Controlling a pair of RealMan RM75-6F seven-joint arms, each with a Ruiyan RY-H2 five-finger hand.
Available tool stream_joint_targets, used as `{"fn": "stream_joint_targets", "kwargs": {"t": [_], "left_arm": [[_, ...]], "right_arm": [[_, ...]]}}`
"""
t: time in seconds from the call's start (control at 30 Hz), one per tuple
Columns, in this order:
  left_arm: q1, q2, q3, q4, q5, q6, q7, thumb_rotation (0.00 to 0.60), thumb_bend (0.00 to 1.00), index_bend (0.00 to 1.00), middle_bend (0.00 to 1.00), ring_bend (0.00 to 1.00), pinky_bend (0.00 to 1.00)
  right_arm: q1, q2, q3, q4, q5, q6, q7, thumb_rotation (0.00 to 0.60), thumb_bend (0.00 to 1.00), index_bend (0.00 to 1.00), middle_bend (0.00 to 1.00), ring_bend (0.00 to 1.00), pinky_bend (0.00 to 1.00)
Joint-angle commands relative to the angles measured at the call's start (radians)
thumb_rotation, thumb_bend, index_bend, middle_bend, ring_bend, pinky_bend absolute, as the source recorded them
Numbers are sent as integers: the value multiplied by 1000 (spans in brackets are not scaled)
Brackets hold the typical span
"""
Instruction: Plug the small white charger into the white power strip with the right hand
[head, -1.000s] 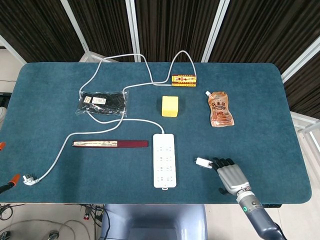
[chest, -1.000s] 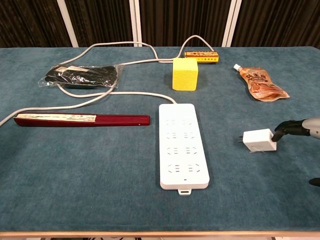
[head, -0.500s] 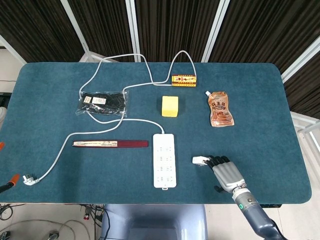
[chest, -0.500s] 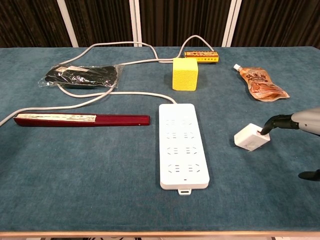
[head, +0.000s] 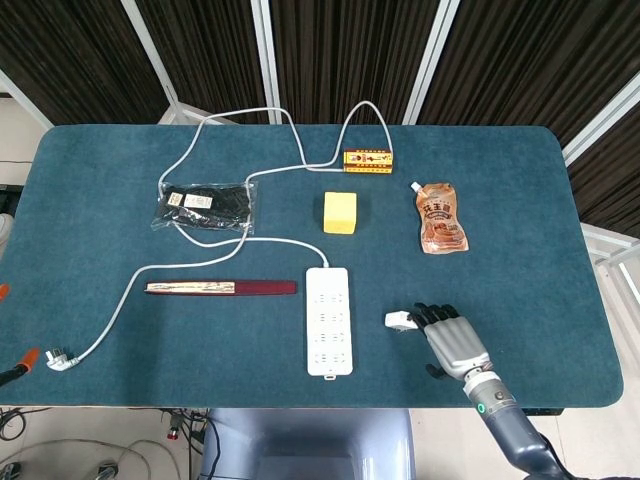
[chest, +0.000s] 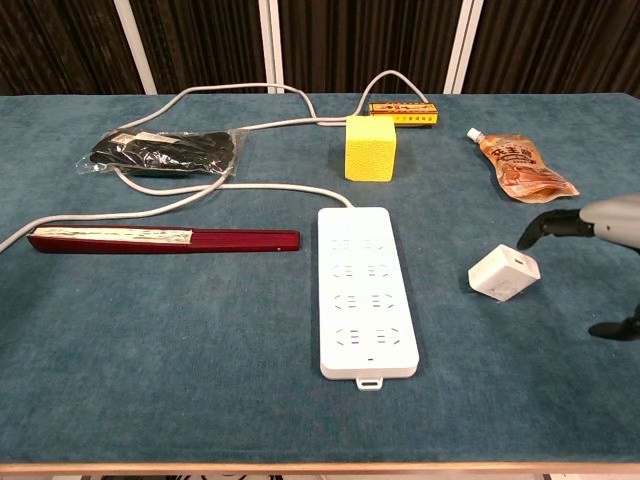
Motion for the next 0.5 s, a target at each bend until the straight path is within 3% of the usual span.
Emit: {"fn": "stream_joint_targets", "kwargs": {"t": [0.03, 0.3, 0.5], "left_arm": [[0, 0, 0, 0, 0, 0, 0, 600, 171, 116, 24, 0, 0], [0, -1, 0, -1, 0, 0, 3, 600, 170, 116, 24, 0, 0], [0, -2, 0, -1, -2, 0, 6, 600, 170, 116, 24, 0, 0]], "right_arm": [[4, 7, 17, -8, 2, 16, 8, 600, 325, 170, 102, 129, 137], [9, -14, 56, -5, 47, 55, 28, 600, 325, 170, 105, 145, 137], [-8, -126, 118, 35, 145, 104, 121, 600, 325, 170, 128, 194, 157]]}}
